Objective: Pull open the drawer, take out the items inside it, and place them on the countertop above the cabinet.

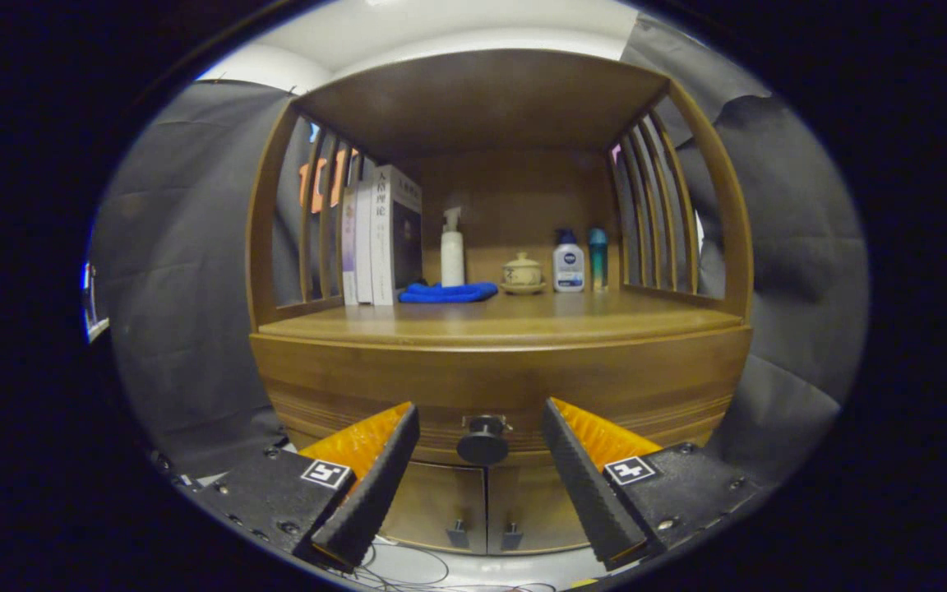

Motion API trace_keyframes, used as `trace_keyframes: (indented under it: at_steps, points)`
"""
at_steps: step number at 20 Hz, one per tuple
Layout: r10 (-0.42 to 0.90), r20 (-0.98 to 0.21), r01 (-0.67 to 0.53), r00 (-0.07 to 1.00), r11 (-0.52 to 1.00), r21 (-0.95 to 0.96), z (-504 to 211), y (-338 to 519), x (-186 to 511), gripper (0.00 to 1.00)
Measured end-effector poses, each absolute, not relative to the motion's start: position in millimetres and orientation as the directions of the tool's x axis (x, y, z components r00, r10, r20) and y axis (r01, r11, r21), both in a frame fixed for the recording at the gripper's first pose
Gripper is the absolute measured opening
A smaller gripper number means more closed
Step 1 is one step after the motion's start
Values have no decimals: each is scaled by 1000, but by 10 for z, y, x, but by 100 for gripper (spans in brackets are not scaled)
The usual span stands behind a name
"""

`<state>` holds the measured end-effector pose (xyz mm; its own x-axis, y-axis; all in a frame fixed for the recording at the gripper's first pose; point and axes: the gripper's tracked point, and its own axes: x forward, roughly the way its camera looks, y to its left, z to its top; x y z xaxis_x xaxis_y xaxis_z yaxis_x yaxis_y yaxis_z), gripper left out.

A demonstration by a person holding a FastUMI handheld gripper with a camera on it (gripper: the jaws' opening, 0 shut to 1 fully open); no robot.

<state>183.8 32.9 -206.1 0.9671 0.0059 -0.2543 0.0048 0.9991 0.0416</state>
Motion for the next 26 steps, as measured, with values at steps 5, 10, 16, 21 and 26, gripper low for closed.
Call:
trace_keyframes:
  at_steps: [5, 10, 16, 21, 26]
  points:
    - [-38, -291, 43, 956, 999, 12, -2339, 265, 2062, 82]
    - [-48, -295, 47, 954, 999, -10, -2461, 342, 2242, 65]
    - [-89, -292, 94, 952, 996, 1, -2456, 314, 2230, 45]
    - [-103, -310, 107, 945, 994, -4, -2448, 321, 2122, 37]
    - [-83, -303, 86, 949, 996, -6, -2426, 333, 1780, 37]
